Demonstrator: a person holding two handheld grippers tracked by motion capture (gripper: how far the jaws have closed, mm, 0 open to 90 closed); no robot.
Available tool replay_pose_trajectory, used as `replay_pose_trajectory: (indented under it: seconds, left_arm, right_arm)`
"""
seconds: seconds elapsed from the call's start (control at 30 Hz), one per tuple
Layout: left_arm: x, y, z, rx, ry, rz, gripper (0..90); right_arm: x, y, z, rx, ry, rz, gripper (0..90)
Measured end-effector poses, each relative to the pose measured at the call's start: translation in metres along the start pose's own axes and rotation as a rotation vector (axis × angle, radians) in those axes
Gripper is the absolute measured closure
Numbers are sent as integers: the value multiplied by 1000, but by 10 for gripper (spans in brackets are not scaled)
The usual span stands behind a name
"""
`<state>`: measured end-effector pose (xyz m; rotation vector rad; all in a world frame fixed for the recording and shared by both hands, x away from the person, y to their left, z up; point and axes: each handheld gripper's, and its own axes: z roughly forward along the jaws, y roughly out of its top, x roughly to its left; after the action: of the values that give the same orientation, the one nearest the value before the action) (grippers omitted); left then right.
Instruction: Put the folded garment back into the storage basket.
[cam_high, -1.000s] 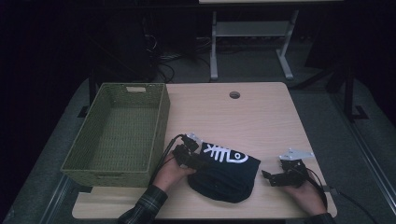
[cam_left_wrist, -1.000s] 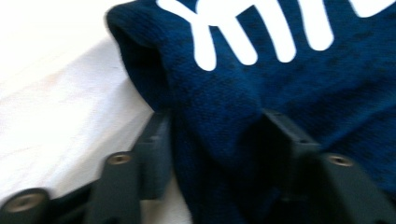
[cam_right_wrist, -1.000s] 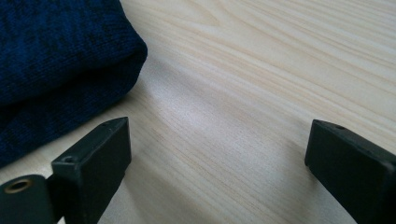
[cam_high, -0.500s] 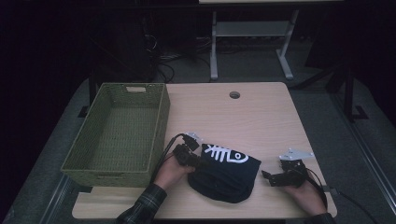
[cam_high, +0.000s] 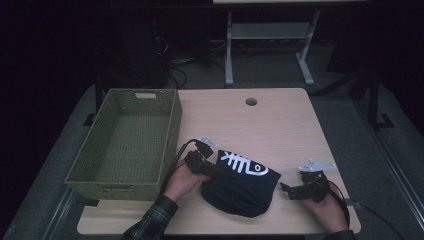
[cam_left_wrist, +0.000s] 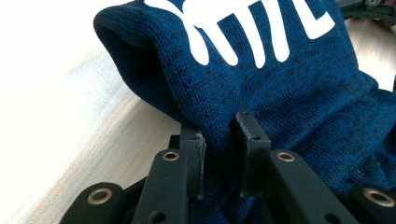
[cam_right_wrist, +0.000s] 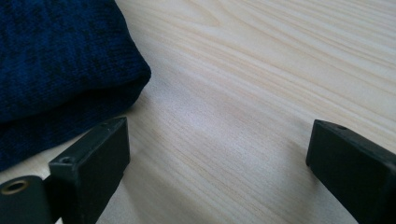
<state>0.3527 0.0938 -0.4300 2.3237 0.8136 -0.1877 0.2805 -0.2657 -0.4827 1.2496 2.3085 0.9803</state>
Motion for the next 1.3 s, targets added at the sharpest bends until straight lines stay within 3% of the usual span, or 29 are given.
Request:
replay_pose_trajectory:
  seconds: [0.23, 0.47, 0.77, 0.93, 1.3]
  left_arm:
    - [-6, 16, -15, 25, 28, 4, 758]
    - [-13, 30, -27, 38, 25, 9, 754]
    - [-23, 47, -46, 68, 24, 80, 755]
    - [-29, 57, -61, 62, 48, 96, 755]
    - [-32, 65, -88, 41, 59, 101, 755]
  right_arm:
    - [0, 0, 0, -2, 0, 1, 57]
    - [0, 0, 0, -2, 0, 2, 56]
    - [0, 0, 0, -3, 0, 2, 56]
    - [0, 0, 0, -3, 0, 2, 56]
    - [0, 0, 0, -3, 0, 3, 57]
